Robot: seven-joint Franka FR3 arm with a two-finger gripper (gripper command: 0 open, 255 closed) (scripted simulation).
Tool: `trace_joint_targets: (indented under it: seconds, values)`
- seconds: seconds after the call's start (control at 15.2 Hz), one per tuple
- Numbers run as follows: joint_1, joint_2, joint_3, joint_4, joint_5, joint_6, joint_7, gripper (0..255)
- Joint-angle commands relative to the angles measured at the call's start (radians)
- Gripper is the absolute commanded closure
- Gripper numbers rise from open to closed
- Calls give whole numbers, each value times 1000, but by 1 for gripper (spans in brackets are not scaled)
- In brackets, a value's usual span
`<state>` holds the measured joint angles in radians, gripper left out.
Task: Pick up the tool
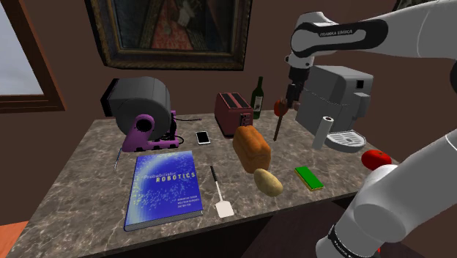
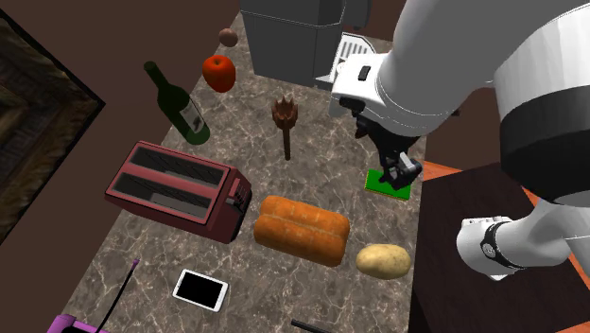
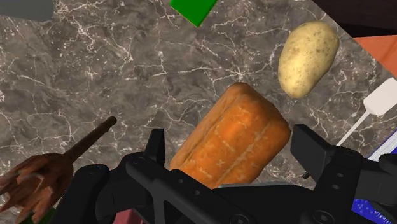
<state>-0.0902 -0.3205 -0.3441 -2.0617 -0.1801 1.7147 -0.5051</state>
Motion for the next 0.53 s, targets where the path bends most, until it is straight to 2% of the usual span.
trace_joint_targets:
  seconds: [0.0, 0.46]
  values:
    - [-5, 64, -30, 39, 4, 29, -47, 0]
    - [-39, 324, -118, 256, 75, 77, -225, 0]
